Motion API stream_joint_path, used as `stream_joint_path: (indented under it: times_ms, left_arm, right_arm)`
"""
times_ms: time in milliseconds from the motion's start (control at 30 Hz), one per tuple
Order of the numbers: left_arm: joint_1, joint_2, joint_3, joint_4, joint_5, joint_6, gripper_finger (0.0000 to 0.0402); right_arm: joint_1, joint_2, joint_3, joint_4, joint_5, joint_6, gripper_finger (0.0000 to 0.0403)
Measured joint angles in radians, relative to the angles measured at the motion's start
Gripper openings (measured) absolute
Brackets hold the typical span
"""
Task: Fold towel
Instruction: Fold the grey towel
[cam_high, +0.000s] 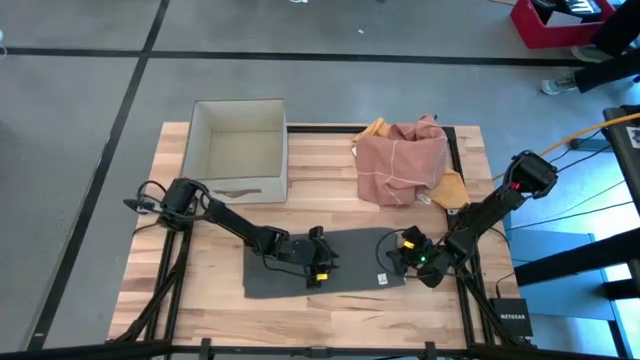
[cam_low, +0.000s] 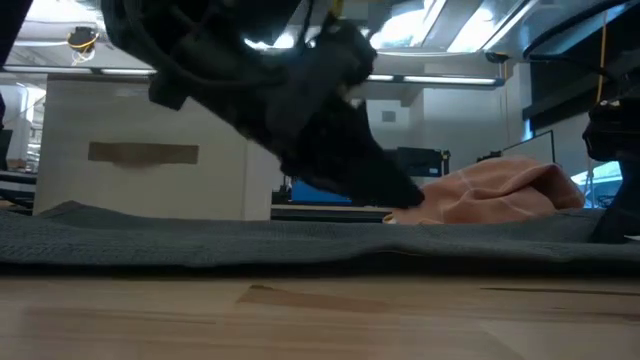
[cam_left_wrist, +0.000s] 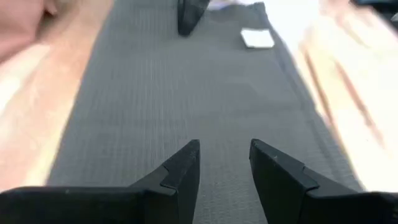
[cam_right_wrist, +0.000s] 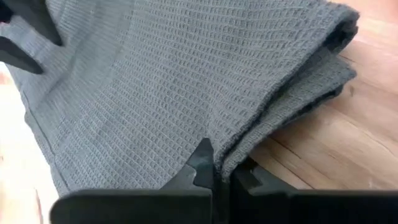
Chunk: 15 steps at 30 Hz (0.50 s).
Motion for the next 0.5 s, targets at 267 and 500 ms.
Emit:
stream_joint_path:
  times_ms: [267,500]
  left_arm:
    - [0.03,0.079,0.017,-0.002,-0.021,-0.045,0.0132]
    - [0.037,0.079,0.016,0.003,-0.022,-0.061,0.0132]
  right_arm:
    - [-0.001,-0.092,0.089,-0.069,0.053,-0.08,0.0008]
    - [-0.086,-0.082,0.217,-0.042,0.077,-0.248,0.0014]
